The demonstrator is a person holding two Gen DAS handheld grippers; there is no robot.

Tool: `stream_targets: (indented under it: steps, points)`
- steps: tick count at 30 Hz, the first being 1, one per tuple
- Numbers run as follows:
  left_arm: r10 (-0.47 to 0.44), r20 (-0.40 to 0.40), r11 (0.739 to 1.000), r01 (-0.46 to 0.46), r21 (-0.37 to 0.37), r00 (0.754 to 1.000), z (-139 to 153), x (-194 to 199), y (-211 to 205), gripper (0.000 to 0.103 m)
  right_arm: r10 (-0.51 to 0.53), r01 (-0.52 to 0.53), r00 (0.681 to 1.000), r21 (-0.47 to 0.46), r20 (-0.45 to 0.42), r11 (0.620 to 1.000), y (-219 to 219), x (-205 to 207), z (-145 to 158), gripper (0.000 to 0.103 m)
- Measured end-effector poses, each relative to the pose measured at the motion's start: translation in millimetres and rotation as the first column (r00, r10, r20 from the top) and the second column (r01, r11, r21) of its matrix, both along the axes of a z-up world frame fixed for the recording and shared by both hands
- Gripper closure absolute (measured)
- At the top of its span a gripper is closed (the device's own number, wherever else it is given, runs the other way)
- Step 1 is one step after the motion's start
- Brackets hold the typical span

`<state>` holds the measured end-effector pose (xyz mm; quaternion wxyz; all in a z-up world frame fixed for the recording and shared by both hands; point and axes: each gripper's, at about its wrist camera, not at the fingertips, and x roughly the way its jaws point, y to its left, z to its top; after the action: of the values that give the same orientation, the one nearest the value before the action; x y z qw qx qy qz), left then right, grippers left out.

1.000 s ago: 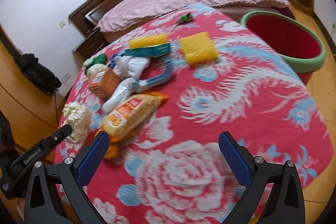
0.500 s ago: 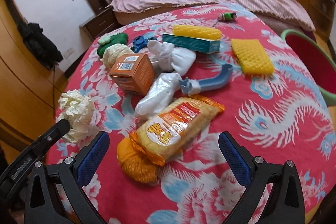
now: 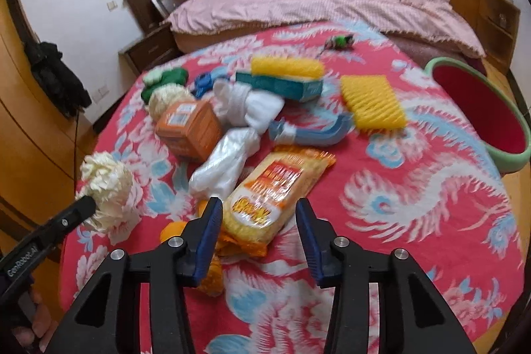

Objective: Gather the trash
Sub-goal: 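Grasp the yellow snack bag with the right tool while the left tool holds the paper, then carry both items over the red bucket and open the right tool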

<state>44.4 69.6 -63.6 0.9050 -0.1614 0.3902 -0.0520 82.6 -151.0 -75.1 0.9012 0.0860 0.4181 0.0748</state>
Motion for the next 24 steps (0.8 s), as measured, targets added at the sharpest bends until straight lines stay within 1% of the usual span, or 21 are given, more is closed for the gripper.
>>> stream_targets:
  steps: [2, 3, 8, 10, 11, 12, 14, 16, 19, 20, 21, 24]
  points:
    - [-0.006, 0.004, 1.000, 0.006, 0.001, 1.000, 2, 0, -3, 0.087, -0.004, 0.005, 1.000, -0.013, 0.028, 1.000, -4, -3, 6, 0.070]
    - [-0.007, 0.005, 1.000, 0.007, 0.002, 1.000, 2, -1, -3, 0.087, -0.011, 0.011, 0.999, -0.010, 0.032, 1.000, -6, -4, 8, 0.070]
    - [-0.010, 0.009, 1.000, 0.010, 0.002, 1.000, 4, 0, -6, 0.087, 0.009, -0.008, 1.000, 0.027, -0.014, 1.000, -1, -1, 6, 0.070]
    - [-0.010, 0.008, 1.000, 0.010, 0.002, 1.000, 4, 0, -6, 0.087, 0.015, -0.014, 0.999, 0.024, -0.031, 1.000, 6, 1, 3, 0.062]
    - [-0.010, 0.007, 1.000, 0.010, 0.002, 1.000, 4, 0, -6, 0.087, 0.014, -0.013, 0.999, 0.026, -0.037, 1.000, 9, 2, 2, 0.051]
    - [-0.010, 0.006, 1.000, 0.010, 0.001, 1.000, 4, -1, -5, 0.087, 0.013, -0.011, 0.999, 0.027, -0.050, 1.000, 13, 3, 0, 0.045]
    - [-0.010, 0.003, 1.000, 0.010, -0.001, 1.000, 3, 0, -5, 0.087, 0.013, -0.011, 0.997, 0.027, -0.072, 1.000, 18, 7, -5, 0.045]
    - [-0.008, 0.002, 1.000, 0.008, -0.006, 1.000, 2, 0, -4, 0.087, 0.002, -0.002, 0.996, -0.001, -0.090, 1.000, 22, 12, -10, 0.045]
    - [-0.008, -0.002, 1.000, 0.008, -0.010, 1.000, 1, 1, -3, 0.087, -0.021, 0.020, 0.994, -0.016, -0.107, 1.000, 18, 17, -19, 0.046]
    - [-0.008, -0.003, 1.000, 0.008, -0.011, 1.000, 0, 1, -2, 0.087, -0.019, 0.018, 0.995, -0.011, -0.098, 1.000, 16, 16, -19, 0.047]
    - [-0.007, -0.004, 1.000, 0.007, -0.011, 1.000, 0, 1, -2, 0.087, -0.022, 0.021, 0.995, -0.013, -0.093, 1.000, 14, 16, -19, 0.054]
    - [-0.010, -0.004, 1.000, 0.010, -0.012, 1.000, 0, 3, -2, 0.087, -0.030, 0.029, 0.996, -0.013, -0.088, 1.000, 7, 14, -18, 0.056]
